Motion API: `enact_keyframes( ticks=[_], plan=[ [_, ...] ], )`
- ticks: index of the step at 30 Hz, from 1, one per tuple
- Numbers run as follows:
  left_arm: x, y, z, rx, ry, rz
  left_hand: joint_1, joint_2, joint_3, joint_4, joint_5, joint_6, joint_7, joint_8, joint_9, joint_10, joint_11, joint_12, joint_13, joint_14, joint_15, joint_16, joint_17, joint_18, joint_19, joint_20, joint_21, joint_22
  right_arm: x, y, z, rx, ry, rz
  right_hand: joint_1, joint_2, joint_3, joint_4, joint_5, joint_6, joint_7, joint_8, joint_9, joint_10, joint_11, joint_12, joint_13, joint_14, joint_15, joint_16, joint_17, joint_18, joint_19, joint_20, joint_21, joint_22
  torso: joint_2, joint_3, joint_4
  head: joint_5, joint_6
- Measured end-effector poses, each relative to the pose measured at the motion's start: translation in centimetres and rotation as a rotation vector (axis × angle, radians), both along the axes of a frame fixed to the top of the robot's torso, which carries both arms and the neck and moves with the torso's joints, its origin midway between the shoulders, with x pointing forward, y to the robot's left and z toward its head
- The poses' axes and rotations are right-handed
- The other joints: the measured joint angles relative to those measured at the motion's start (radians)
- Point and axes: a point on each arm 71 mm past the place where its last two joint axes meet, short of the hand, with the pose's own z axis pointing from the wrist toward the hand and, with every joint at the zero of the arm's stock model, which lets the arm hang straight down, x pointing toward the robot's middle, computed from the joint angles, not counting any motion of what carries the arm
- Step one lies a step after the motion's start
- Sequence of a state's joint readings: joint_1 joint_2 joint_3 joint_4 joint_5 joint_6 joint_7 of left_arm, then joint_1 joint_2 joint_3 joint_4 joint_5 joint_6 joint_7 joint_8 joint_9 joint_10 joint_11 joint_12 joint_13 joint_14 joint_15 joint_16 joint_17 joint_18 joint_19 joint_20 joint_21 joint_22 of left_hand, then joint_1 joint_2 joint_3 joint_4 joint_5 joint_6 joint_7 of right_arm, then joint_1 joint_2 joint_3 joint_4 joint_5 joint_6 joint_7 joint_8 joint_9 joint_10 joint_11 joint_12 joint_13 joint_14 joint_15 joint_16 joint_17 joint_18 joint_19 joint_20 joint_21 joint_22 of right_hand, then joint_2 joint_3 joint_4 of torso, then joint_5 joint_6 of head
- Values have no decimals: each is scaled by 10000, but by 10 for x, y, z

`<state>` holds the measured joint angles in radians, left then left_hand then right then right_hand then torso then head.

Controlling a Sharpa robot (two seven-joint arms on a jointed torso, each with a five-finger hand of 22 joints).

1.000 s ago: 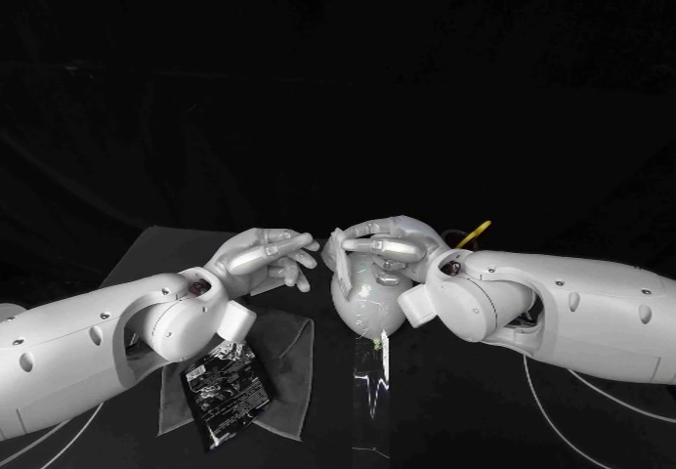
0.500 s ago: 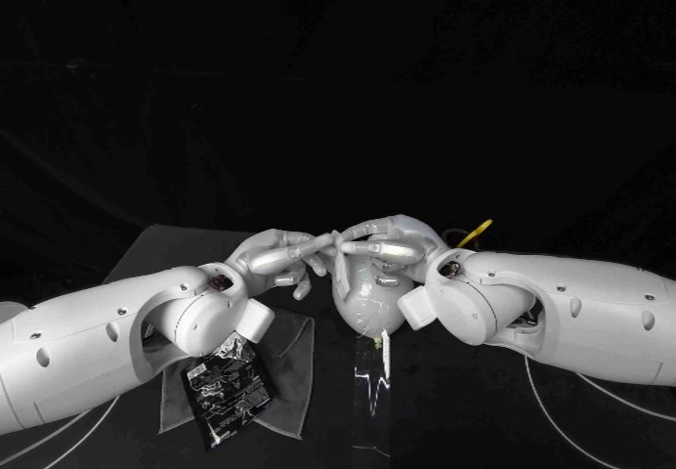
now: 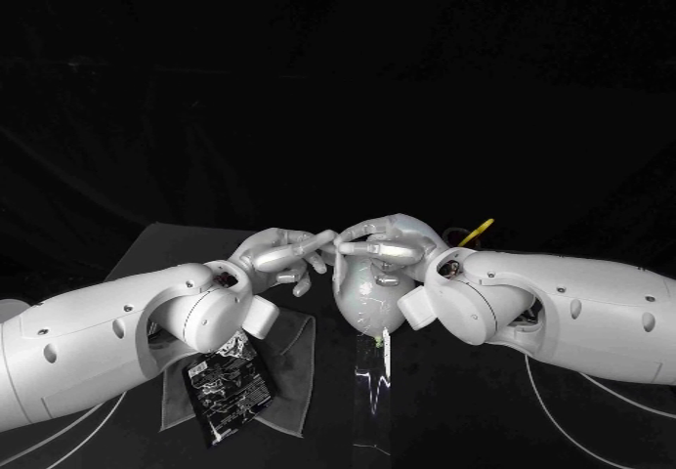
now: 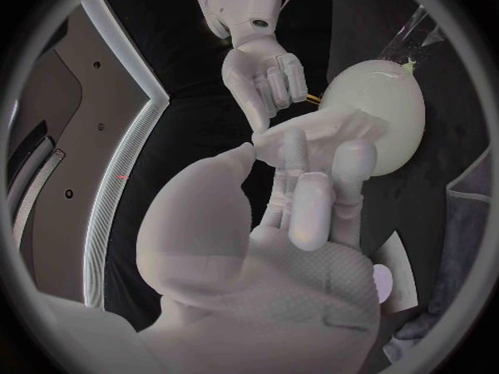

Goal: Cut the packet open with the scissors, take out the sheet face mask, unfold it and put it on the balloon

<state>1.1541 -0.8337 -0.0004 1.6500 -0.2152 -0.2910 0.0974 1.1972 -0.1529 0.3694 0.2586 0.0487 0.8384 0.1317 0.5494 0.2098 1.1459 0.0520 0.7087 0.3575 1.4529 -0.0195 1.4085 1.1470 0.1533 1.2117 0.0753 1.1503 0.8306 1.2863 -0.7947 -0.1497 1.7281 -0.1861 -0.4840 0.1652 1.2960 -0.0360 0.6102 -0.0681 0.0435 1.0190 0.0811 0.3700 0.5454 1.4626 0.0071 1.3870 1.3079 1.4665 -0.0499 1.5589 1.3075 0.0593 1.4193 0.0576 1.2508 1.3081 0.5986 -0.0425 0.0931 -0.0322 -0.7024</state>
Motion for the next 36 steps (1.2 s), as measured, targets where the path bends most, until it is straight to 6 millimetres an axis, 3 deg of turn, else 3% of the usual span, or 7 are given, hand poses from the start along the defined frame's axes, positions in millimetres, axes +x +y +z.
enact_keyframes(
  ticks=[10,12,14,18,21,27,36],
  plan=[
    [-2,-5,1,-66,-9,-139,278,-278,-357,75,1,379,-118,0,96,92,-56,197,147,91,-21,260,541,-3,-40,-40,300,299,1,3,-2,-197,41,-3,1,-1,25,-25,-20,2,4,-1,3,-11,-9,-19,2,-1,1,-4,7,0,0,0,0,-3,-1,-1,0,18,-42],
    [-2,-6,1,-76,-14,-160,397,-273,-447,79,1,571,-177,70,119,192,-153,307,210,142,-72,421,888,-5,-19,-61,429,495,2,3,-2,-229,48,-8,1,-1,24,-25,13,19,22,-2,4,-17,-14,-19,1,0,1,-7,7,1,0,0,0,-4,-1,-1,0,18,-44],
    [-2,-6,1,-77,-16,-168,443,-273,-483,89,1,679,-249,85,135,274,-231,356,261,120,-94,514,1086,-152,50,-130,546,652,2,4,-2,-253,45,-5,1,-1,24,-25,16,21,25,-3,5,-17,-14,-19,1,0,1,-22,7,0,0,0,0,-6,-2,0,0,14,-45],
    [-2,-6,1,-71,-19,-164,617,-207,-535,90,1,804,-298,85,154,344,-274,392,309,139,-143,582,1294,-155,106,-180,679,862,2,5,-2,-282,27,0,1,-2,24,-25,18,21,27,-11,7,-18,-13,-19,-2,-1,1,-27,7,0,0,0,0,-8,-2,3,-1,4,-41],
    [-2,-6,1,-73,-30,-151,835,10,-508,64,2,874,-367,125,154,394,-324,426,330,117,-183,582,1381,-153,144,-174,726,936,2,5,-1,-297,13,1,1,-2,23,-25,19,16,30,-26,9,-33,1,-20,-7,-1,1,-40,6,-1,0,0,0,-7,-2,4,-5,-1,-32],
    [-1,-5,1,-129,-81,-110,1650,528,153,-316,-26,909,-401,128,126,428,-357,426,341,129,-276,582,1390,-153,163,-193,795,1007,2,4,-1,-329,-10,-19,-25,-29,23,-25,22,10,31,10,16,-34,1,-20,-6,-1,1,-39,-2,-1,0,0,0,-4,-4,4,-6,-3,-16],
    [-1,-5,1,-262,-121,-47,2234,678,2140,-1180,-30,812,-313,20,101,329,-341,30,273,141,-288,581,1197,-157,117,-233,917,1120,4,1,-1,-388,-34,-159,-25,-29,55,-58,27,6,28,10,26,-34,1,-20,1,-1,1,0,-1,-1,0,0,0,0,-5,4,-6,-10,-5]
  ],
)
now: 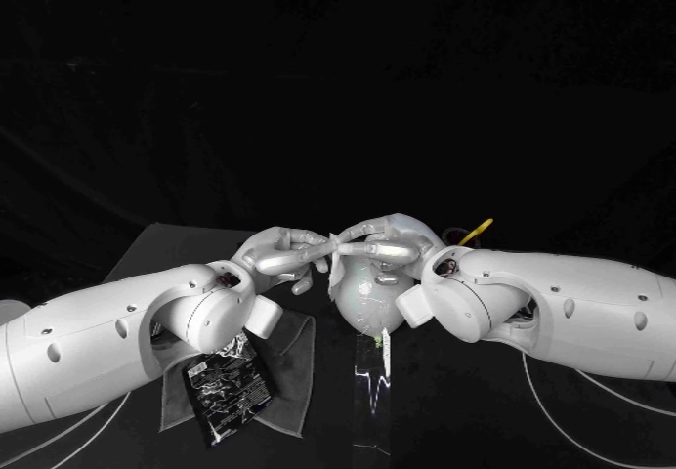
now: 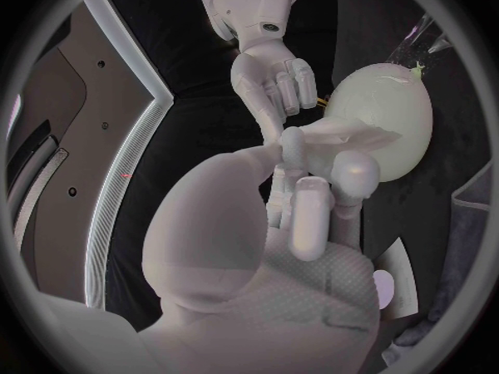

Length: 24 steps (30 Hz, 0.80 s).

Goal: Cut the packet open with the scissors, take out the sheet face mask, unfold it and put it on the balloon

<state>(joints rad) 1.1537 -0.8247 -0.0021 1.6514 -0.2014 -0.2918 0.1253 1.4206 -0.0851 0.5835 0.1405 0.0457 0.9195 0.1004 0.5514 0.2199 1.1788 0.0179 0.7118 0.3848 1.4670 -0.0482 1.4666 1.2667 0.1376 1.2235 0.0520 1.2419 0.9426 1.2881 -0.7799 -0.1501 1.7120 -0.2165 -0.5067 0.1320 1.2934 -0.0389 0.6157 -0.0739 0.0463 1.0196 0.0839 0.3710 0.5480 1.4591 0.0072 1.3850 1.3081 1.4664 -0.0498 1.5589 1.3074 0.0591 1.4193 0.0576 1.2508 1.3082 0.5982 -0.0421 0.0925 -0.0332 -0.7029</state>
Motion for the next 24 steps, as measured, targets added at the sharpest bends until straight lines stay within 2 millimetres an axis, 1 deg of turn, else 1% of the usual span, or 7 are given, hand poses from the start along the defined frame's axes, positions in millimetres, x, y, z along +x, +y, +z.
enact_keyframes(
  ticks=[3,5,7,10,14,20,24],
  plan=[
    [0,0,0,-38,10,14,-360,-197,970,-322,0,-77,72,-1,14,-11,24,-186,-44,-19,25,-43,-97,0,-113,68,1,0,0,0,0,-2,-8,-2,-3,3,8,-9,-1,-1,-1,0,51,0,0,-1,1,0,0,0,1,0,0,0,0,0,0,0,0,-5,2],
    [0,0,0,-69,23,25,-574,-253,1365,-482,0,-126,92,6,22,-26,79,-297,-71,-3,76,-70,-161,-1,-143,71,1,-20,0,0,0,-7,-15,-7,-4,4,8,-9,-1,-2,-1,0,55,0,0,-10,1,0,0,-1,1,0,0,0,0,-1,0,0,0,-7,3],
    [0,0,0,-91,34,34,-735,-300,1623,-596,0,-159,123,6,28,-26,79,-362,-89,-3,77,-108,-222,-1,-180,103,1,-62,0,0,0,-12,-23,-12,-6,6,8,-9,-2,-4,-3,0,129,0,0,-11,0,0,0,-1,4,-1,0,0,0,-1,0,0,1,-13,3],
    [0,0,0,-128,55,53,-898,-339,1792,-707,1,-198,158,6,89,-79,133,-445,-109,-3,77,-188,-376,-1,-334,111,-2,-213,1,0,0,-21,-34,-17,-23,23,8,-9,-3,-18,-17,-1,191,0,0,-11,0,0,1,-2,8,-1,0,0,0,-2,2,0,3,-15,4],
    [0,1,0,-171,81,69,-988,-296,1955,-818,2,-216,143,6,91,-115,169,-498,-125,-40,113,-228,-506,-2,-408,123,-43,-312,1,0,0,-32,-45,-25,-57,32,8,-9,-4,-23,-21,-8,263,-1,0,-12,-3,0,0,-3,8,-1,0,0,0,-5,2,-2,3,-19,4],
    [1,2,0,-214,99,113,-1120,-269,2117,-899,1,-218,142,6,80,-115,169,-535,-126,-4,150,-235,-519,-1,-408,123,-43,-312,2,-1,0,-54,-58,-47,-57,32,7,-10,-5,-19,-12,-13,273,-1,0,-14,-8,0,0,-14,7,-1,0,0,0,-9,3,-3,2,-20,3],
    [1,3,0,-241,86,145,-1274,-272,2357,-1106,1,-195,165,6,68,-22,213,-535,-122,-4,150,-218,-290,-3,-408,123,59,-68,2,-2,-1,-72,-47,-73,-57,32,7,-10,-5,-31,1,22,277,-1,0,-15,-7,0,0,-26,7,-1,0,0,0,-8,5,-2,2,-14,0]
  ],
)
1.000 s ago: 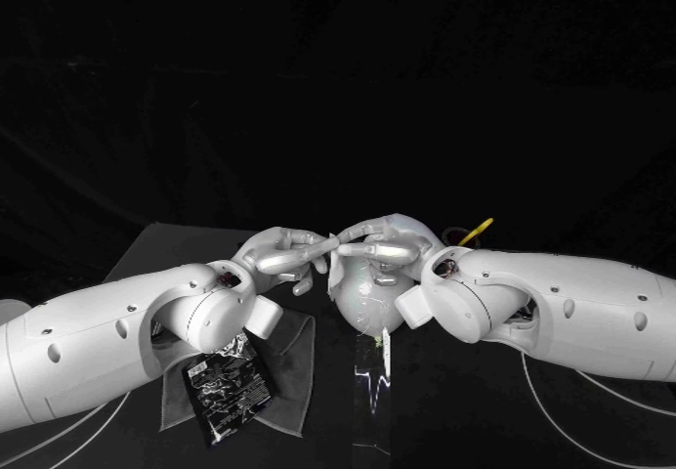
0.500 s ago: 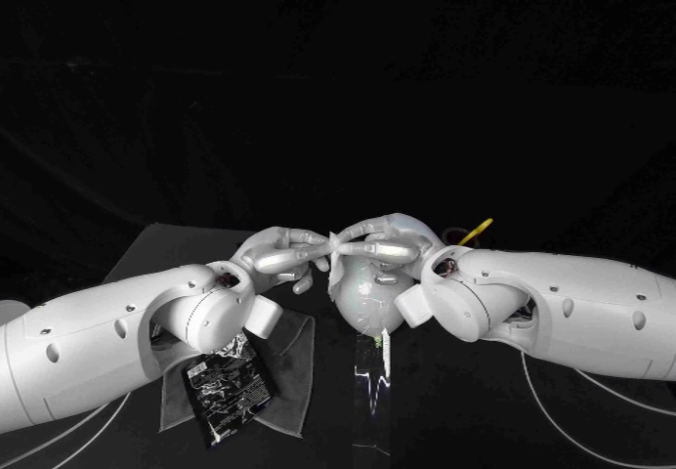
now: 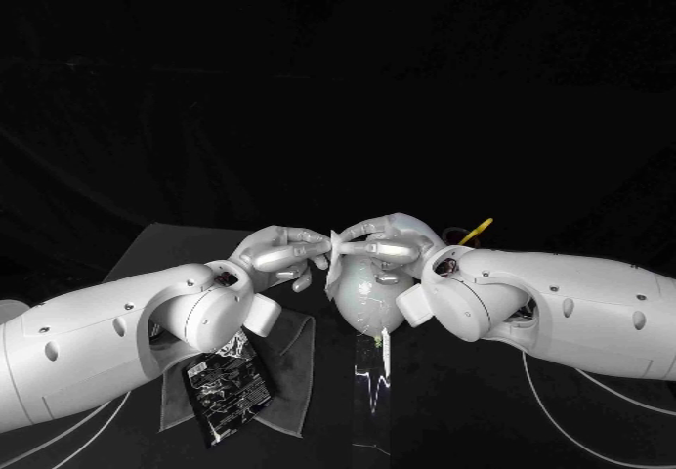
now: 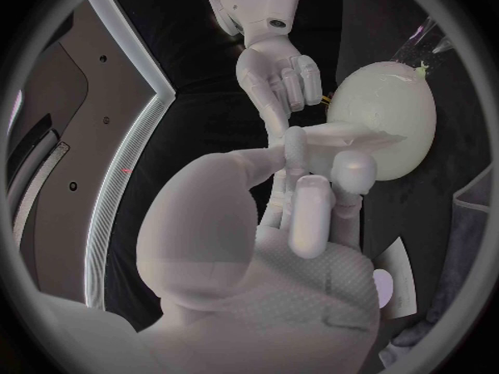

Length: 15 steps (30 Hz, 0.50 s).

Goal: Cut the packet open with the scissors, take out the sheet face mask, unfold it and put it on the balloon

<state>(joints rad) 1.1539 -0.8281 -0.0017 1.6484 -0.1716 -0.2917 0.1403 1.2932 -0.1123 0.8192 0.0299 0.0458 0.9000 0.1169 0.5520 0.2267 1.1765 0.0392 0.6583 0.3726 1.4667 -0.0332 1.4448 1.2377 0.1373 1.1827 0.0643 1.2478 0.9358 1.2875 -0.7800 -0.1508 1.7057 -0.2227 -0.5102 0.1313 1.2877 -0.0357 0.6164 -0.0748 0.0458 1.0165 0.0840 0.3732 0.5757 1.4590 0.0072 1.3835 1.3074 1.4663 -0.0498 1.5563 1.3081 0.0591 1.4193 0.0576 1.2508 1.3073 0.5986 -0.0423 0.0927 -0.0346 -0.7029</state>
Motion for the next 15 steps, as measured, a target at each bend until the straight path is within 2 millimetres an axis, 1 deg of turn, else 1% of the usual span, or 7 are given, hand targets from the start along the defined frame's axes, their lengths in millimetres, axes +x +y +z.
enact_keyframes(
  ticks=[2,3,7,8,11,12,15],
  plan=[
    [0,0,0,-10,-5,12,-67,-64,149,-123,0,73,4,-3,0,74,-66,0,32,0,0,91,125,0,100,-14,118,142,0,0,0,-7,4,-12,0,0,0,0,0,0,1,7,1,0,0,-1,2,0,0,-12,-1,0,0,0,0,2,1,0,-1,3,-4],
    [0,1,0,-14,-8,21,-99,-38,188,-162,0,113,-3,-6,0,93,-84,0,44,0,0,100,151,1,131,-17,136,188,0,-1,0,-11,7,-20,0,0,0,0,0,-1,1,8,1,0,0,-1,4,0,0,-14,-4,-1,0,0,0,3,2,0,-1,4,-5],
    [1,2,0,-18,-19,55,-190,-27,371,-265,-3,116,-5,19,0,165,-83,0,72,0,0,104,238,-1,152,-33,214,301,0,-2,-1,-26,13,-62,0,0,0,0,-1,-2,3,9,2,-1,0,-2,6,0,0,-16,-8,-1,0,0,0,5,2,1,-2,15,-13],
    [1,3,0,-16,-24,71,-306,-63,438,-332,-3,146,-35,46,1,184,-102,0,86,0,0,145,276,-2,219,-36,260,350,0,-3,-1,-31,14,-76,0,0,0,0,-1,-2,3,9,2,-1,0,-2,6,0,0,-15,-8,0,0,0,0,6,2,1,-2,15,-14],
    [1,4,0,-4,-30,102,-367,-108,557,-451,-21,216,-76,76,1,270,-125,0,115,1,0,181,367,-2,219,-36,285,401,0,-4,-1,-38,16,-104,0,0,0,0,-1,-5,6,9,2,-1,0,-3,7,0,0,9,-8,-1,0,0,0,7,1,1,-1,15,-15],
    [1,5,0,4,-36,109,-413,-91,590,-483,-23,217,-76,77,1,295,-135,0,124,1,0,181,412,-2,219,-35,285,408,0,-4,-1,-40,16,-115,0,0,-1,-1,-1,0,1,9,2,-1,0,-3,8,0,0,17,-8,-1,0,0,0,8,1,2,-2,15,-15],
    [1,5,1,25,-56,109,-455,-99,627,-521,-19,219,-75,77,2,339,-124,25,143,1,1,181,433,-1,219,-35,323,426,0,-5,-1,-42,16,-129,1,-1,7,7,-1,21,-20,7,2,-2,1,-21,8,0,0,27,-7,-2,0,0,0,8,1,2,-2,15,-15]
  ],
)
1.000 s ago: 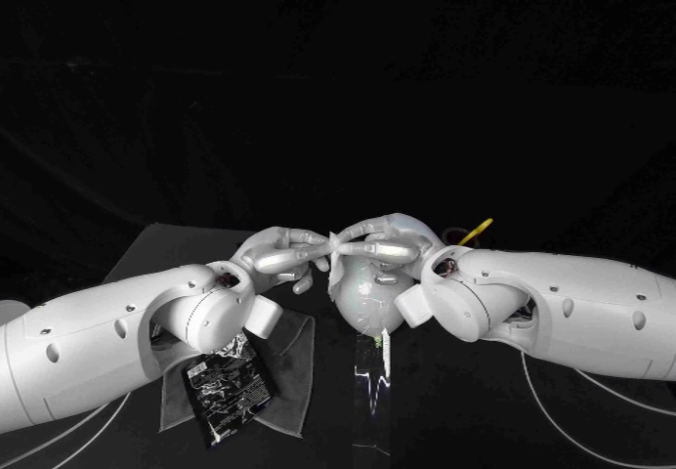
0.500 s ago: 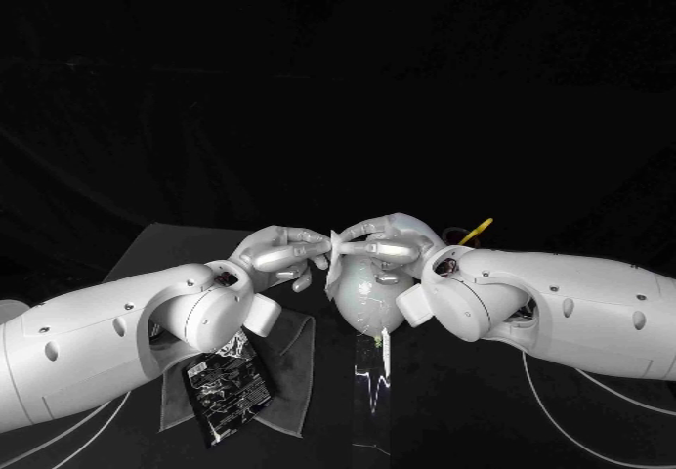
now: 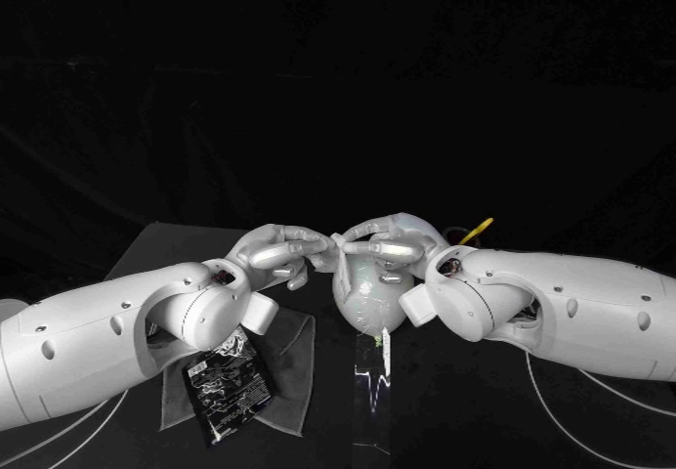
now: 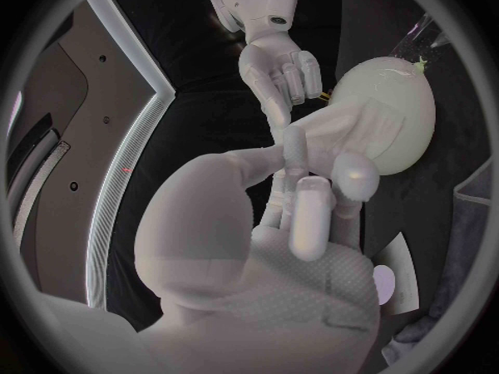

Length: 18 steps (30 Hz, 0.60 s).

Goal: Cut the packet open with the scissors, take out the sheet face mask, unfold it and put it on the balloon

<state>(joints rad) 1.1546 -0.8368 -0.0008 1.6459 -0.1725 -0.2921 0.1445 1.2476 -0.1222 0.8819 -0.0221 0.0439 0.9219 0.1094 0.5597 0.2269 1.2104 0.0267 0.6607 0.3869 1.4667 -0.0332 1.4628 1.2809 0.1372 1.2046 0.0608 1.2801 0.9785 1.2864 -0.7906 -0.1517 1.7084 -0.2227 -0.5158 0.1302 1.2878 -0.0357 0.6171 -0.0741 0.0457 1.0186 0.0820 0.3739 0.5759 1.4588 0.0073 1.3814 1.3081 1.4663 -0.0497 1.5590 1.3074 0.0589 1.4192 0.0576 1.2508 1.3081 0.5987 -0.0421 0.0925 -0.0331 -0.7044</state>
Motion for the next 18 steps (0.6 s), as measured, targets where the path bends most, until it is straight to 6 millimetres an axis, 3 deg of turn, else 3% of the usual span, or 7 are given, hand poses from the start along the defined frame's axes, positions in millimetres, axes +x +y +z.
enact_keyframes(
  ticks=[3,6,11,18],
  plan=[
    [0,-1,0,30,-21,-24,-175,18,44,12,26,0,0,1,2,0,0,14,7,0,0,0,-124,-2,0,0,0,1,0,0,0,3,2,0,0,0,12,11,-3,0,0,-9,0,-1,1,0,0,0,0,0,1,0,0,0,0,0,0,0,0,1,0],
    [-1,-2,0,56,-42,-83,-348,-147,-43,73,65,-39,40,7,11,-43,43,-104,-8,0,0,-1,-250,-2,-1,0,0,-43,0,1,0,10,2,14,0,0,12,12,-18,1,0,-11,0,-16,15,-1,-1,0,0,0,3,0,0,0,0,-1,0,0,0,5,4],
    [-1,-6,0,120,-44,-179,-1200,-682,-1449,458,59,-188,173,-88,-3,-223,144,-232,-48,-1,1,-41,-322,-63,-190,111,-195,-352,0,2,0,19,3,38,1,-1,12,12,-19,0,1,-35,2,-16,15,-1,-4,0,0,-1,7,0,0,0,0,-4,-2,-1,0,12,2],
    [-1,-8,-1,283,45,-172,-1492,-872,-2387,698,59,-256,176,-221,-98,-223,144,-315,-60,-35,34,-88,-385,-65,-257,108,-265,-470,-1,3,0,26,9,59,1,-1,12,12,-20,-2,3,5,3,-31,2,-1,-8,0,0,-4,7,0,0,0,0,-8,-5,-1,-1,24,-10]
  ],
)
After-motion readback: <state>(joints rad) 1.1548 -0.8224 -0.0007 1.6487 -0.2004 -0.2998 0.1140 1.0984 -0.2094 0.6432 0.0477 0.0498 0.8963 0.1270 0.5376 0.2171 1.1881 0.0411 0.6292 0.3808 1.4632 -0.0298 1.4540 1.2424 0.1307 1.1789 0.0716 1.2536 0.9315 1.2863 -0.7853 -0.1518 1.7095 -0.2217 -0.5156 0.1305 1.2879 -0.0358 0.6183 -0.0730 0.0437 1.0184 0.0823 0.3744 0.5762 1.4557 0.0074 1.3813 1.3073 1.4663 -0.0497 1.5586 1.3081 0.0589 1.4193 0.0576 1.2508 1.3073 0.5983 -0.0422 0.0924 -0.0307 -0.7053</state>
